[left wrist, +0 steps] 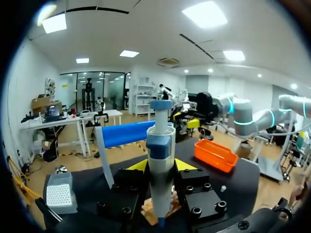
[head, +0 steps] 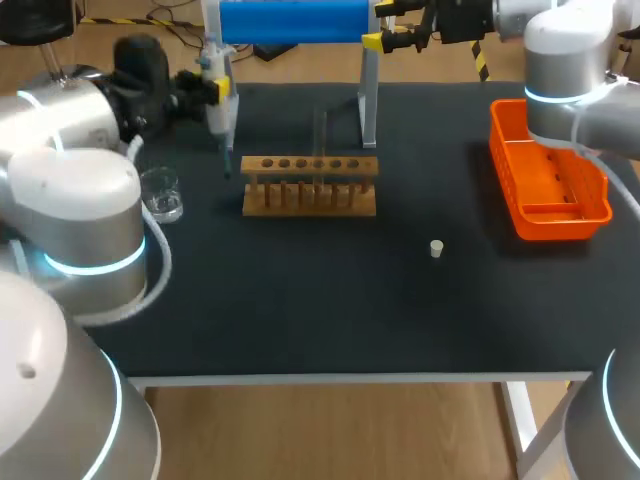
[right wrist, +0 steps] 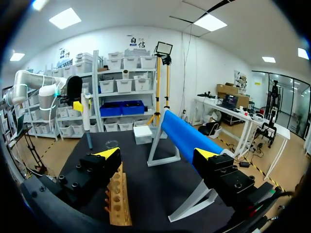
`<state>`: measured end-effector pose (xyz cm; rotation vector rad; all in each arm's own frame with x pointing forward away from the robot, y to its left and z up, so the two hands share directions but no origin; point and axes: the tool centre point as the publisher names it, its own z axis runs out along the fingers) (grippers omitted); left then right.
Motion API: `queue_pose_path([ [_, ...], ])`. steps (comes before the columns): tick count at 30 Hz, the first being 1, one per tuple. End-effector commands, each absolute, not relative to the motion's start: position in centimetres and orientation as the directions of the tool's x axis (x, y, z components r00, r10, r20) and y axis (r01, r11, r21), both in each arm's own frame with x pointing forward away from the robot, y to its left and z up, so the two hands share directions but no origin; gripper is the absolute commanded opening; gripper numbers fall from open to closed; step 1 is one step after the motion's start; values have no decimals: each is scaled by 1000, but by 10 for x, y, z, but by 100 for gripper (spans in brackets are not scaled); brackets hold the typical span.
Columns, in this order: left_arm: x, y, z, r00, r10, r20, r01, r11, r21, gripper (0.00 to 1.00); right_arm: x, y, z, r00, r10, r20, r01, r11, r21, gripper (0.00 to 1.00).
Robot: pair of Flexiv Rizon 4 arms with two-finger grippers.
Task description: Invert the test tube, pick up the pipette, mount the tip to pipette, aspirate from beaker and dispense into the tube, eject the tip, return the pipette, and cap with the stopper.
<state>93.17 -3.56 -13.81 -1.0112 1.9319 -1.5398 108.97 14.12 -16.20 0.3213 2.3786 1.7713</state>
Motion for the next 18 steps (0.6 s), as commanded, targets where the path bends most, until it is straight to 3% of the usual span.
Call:
queue_pose_path([
  [1,977,-44,-131,-600,-794,98,-364,162,-917,0,1090,140,-162,-965,261,2,77,278,957,100],
  [18,1089,-54,-134,-517,-844,142,-487,154,-860,0,1090,140,-162,-965,261,2,77,278,957,100],
])
